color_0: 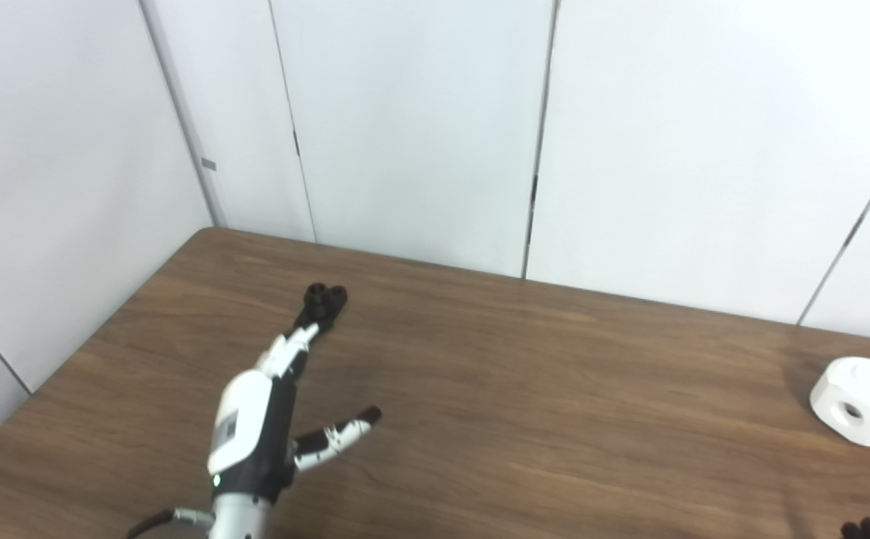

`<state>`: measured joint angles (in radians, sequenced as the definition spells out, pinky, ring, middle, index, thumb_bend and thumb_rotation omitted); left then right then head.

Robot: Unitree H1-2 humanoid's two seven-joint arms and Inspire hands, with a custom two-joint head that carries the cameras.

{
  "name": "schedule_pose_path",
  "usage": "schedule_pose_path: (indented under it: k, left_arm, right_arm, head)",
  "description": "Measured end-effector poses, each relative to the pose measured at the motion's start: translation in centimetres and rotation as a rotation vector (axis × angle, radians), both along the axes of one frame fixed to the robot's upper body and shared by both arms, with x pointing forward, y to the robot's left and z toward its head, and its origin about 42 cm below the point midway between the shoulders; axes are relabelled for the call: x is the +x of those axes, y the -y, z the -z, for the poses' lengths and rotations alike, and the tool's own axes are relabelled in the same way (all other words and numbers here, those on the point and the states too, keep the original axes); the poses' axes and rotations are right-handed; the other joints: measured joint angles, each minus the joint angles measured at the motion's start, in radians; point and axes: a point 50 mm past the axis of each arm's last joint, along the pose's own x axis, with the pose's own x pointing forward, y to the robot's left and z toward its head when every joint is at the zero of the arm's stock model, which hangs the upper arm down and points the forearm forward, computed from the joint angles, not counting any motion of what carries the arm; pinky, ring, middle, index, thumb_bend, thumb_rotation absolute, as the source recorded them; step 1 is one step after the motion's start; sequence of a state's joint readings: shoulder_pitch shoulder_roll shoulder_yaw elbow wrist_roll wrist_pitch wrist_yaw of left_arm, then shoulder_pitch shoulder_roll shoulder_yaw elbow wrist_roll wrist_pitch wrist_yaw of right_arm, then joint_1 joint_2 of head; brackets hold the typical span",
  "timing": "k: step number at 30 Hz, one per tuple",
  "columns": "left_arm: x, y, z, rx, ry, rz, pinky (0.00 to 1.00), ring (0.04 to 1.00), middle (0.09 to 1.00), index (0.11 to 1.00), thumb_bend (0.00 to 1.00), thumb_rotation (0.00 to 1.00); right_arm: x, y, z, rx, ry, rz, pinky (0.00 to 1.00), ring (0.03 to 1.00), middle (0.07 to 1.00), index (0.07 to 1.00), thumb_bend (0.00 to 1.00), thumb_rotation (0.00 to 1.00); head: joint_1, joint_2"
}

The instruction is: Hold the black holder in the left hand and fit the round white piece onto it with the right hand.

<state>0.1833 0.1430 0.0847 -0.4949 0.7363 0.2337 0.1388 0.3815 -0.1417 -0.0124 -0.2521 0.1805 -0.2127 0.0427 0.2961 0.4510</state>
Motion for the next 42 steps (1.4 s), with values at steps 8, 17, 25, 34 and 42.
schedule_pose_path:
  k: [8, 17, 25, 34, 42]
  left_arm:
    - [2.4, -1.7, -0.3, 0.147, -0.062, -0.116, 1.00, 0.985, 0.935, 0.856, 0.81, 0.50]
    - [5.7, -3.2, -1.0, 0.222, -0.088, -0.178, 1.00, 1.000, 0.968, 0.853, 0.79, 0.54]
    - [8.2, -4.9, 0.5, 0.244, -0.171, -0.228, 1.00, 1.000, 0.970, 0.838, 0.78, 0.53]
    - [11.1, -6.7, 1.4, 0.277, -0.232, -0.290, 1.00, 1.000, 0.981, 0.859, 0.77, 0.53]
    - [12.9, -7.0, 2.0, 0.263, -0.273, -0.316, 1.00, 1.000, 0.968, 0.833, 0.78, 0.50]
  right_arm:
    - [-0.1, 0.2, 0.3, 0.000, 0.023, -0.006, 1.00, 1.000, 0.989, 0.971, 0.47, 1.00]
    - [-0.1, 0.2, 0.3, 0.001, 0.023, -0.008, 1.00, 1.000, 0.986, 0.971, 0.47, 1.00]
    - [-0.1, 0.2, 0.3, 0.000, 0.023, -0.007, 1.00, 1.000, 0.983, 0.970, 0.47, 1.00]
    - [-0.1, 0.2, 0.3, -0.002, 0.023, -0.007, 1.00, 1.000, 0.976, 0.982, 0.49, 1.00]
    - [-0.1, 0.2, 0.2, -0.002, 0.023, -0.007, 1.00, 1.000, 0.973, 0.979, 0.49, 1.00]
  head:
    - [-0.002, 0.005]
    - [-0.003, 0.009]
    - [-0.002, 0.012]
    - [-0.006, 0.018]
    - [-0.011, 0.023]
